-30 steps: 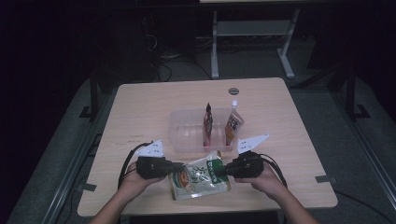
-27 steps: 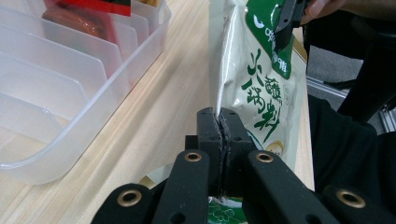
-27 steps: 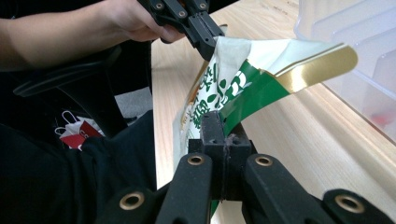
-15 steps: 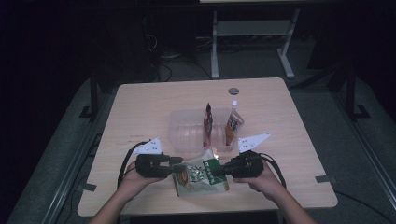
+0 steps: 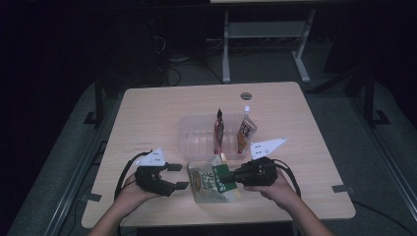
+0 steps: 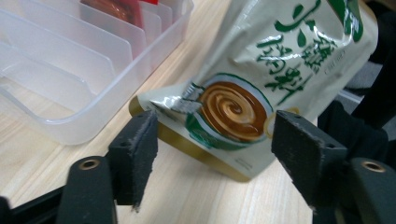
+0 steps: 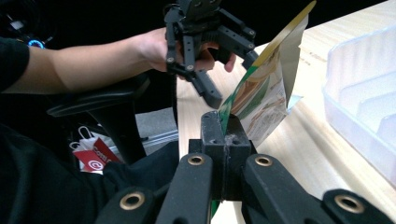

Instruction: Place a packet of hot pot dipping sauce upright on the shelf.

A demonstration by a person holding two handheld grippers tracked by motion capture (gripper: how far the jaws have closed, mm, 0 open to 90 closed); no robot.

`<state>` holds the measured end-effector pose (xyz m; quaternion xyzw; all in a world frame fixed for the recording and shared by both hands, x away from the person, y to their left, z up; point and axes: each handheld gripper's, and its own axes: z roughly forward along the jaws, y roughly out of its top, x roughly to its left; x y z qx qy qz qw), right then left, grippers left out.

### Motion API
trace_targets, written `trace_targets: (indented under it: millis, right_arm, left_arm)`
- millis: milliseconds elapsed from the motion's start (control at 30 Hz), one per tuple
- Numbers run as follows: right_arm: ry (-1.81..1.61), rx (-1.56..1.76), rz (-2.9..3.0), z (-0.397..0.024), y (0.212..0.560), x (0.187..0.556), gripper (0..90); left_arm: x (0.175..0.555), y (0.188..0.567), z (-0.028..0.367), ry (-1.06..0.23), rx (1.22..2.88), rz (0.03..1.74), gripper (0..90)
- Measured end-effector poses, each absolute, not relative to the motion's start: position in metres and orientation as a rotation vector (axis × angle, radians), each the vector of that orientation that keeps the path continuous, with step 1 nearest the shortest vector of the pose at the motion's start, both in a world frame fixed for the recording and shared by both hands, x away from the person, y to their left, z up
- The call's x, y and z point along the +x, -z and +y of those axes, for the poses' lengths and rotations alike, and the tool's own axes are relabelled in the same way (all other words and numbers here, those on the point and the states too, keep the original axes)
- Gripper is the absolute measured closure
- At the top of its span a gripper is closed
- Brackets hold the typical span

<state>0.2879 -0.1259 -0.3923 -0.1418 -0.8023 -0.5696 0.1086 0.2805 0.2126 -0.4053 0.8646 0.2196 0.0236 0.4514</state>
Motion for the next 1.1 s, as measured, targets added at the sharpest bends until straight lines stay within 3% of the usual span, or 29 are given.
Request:
trace_targets:
  millis: [367, 1100]
  right_arm:
    - [1.732, -0.365, -2.386, -0.114, 0.373, 0.293, 90.0]
    - [1.916, -0.383, -2.385, -0.093, 0.330, 0.332, 90.0]
  left_arm:
    - [0.269, 0.420, 0.236, -0.061, 2.187, 0.595, 27.3]
    - [0.274, 0.427, 0.240, -0.049, 2.206, 0.581, 26.8]
